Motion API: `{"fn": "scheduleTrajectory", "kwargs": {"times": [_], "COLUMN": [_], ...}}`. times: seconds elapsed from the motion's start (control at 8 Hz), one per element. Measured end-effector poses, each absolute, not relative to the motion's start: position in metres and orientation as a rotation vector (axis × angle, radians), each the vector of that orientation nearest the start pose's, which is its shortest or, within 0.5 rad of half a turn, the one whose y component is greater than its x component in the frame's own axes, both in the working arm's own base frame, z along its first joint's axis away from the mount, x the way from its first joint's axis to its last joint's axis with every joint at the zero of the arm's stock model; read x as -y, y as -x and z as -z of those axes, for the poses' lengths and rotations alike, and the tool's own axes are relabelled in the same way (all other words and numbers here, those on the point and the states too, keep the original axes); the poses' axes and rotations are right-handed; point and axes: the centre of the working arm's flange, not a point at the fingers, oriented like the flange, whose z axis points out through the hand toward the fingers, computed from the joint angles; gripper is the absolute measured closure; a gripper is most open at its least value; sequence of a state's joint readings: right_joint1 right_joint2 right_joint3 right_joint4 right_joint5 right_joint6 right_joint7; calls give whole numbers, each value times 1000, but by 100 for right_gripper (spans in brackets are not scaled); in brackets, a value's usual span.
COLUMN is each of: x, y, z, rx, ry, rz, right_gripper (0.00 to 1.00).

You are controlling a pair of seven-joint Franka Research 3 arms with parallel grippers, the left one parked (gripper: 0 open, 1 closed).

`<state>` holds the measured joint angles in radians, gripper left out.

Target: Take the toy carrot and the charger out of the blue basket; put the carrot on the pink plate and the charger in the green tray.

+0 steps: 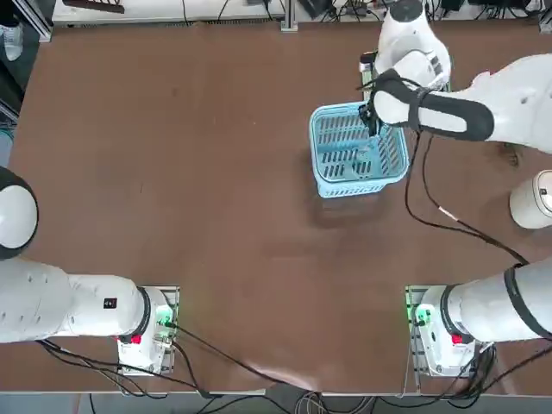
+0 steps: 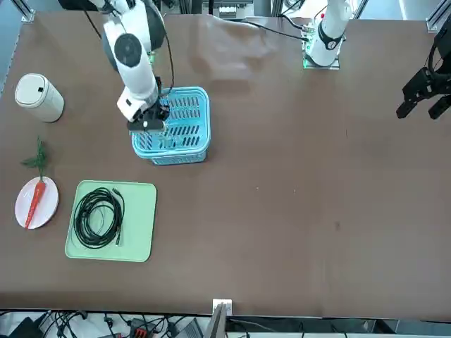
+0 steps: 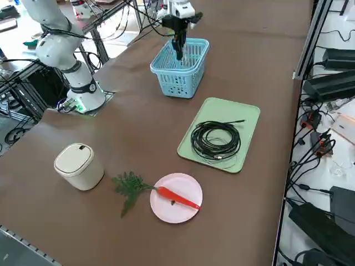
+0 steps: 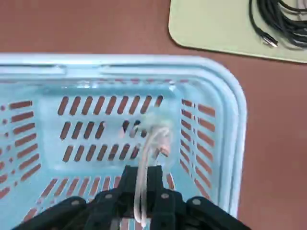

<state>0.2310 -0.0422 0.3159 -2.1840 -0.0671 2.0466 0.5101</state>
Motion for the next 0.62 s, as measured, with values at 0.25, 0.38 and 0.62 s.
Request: {"fn": "scheduleTrajectory", "kwargs": {"times": [0.25, 0.38, 0.62], "x": [-282, -288, -290], "y": [-417, -412, -419], "z": [-450, -482, -547], "rx": [98, 99, 74], "ry": [3282, 3293, 3275], "rz": [-115, -124, -70], "right_gripper": [99, 99, 99]}}
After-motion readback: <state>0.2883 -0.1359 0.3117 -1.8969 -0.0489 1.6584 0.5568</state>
